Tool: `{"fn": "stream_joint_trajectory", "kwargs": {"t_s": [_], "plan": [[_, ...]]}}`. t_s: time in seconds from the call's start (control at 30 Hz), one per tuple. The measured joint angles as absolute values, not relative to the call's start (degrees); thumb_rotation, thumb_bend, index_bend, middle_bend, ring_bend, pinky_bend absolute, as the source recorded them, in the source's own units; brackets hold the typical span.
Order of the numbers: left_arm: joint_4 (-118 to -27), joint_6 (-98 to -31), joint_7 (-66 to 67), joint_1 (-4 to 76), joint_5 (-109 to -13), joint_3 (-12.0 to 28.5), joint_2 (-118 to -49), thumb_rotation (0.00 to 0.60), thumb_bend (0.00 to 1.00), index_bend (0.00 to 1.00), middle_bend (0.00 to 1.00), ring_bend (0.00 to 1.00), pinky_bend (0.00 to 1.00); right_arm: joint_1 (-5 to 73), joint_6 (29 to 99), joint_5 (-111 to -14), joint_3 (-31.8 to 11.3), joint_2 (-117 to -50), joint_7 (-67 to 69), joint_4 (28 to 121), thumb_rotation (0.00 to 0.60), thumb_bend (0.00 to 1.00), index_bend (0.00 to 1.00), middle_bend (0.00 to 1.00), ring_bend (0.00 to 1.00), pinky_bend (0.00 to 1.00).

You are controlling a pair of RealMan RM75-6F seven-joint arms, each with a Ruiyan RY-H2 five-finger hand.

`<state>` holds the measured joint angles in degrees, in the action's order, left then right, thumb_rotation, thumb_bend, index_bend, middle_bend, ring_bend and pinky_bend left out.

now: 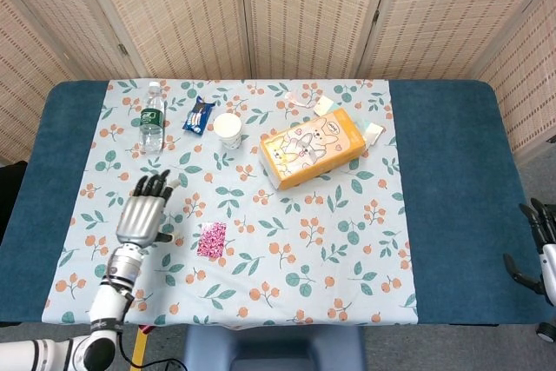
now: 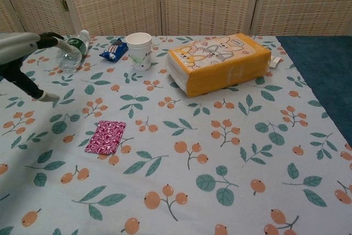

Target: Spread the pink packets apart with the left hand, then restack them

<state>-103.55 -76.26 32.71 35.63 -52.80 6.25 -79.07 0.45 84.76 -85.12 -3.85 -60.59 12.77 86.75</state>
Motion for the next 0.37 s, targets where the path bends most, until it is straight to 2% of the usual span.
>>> {"fn": "stream_joint_trajectory", "kwargs": {"t_s": [0.17, 0.37], "plan": [[-103.96, -81.31, 25.67, 29.52, -58.03, 5.38, -73.07, 0.6, 0.22, 0.2, 0.01, 0.0, 0.0, 1.92, 83.44, -86.32, -3.81, -60.12, 14.46, 87.36, 0.6, 0.39, 0.11, 0.04, 0.0, 0.0], [-102.81, -85.59, 19.66, 23.28, -63.41, 2.95, -69.65, 0.6, 0.22, 0.21, 0.01, 0.0, 0.0, 3.03, 82.97, -86.99, -4.03, -60.32, 14.29, 87.82, 0.6, 0.39, 0.13, 0.05, 0.0, 0.0]]}}
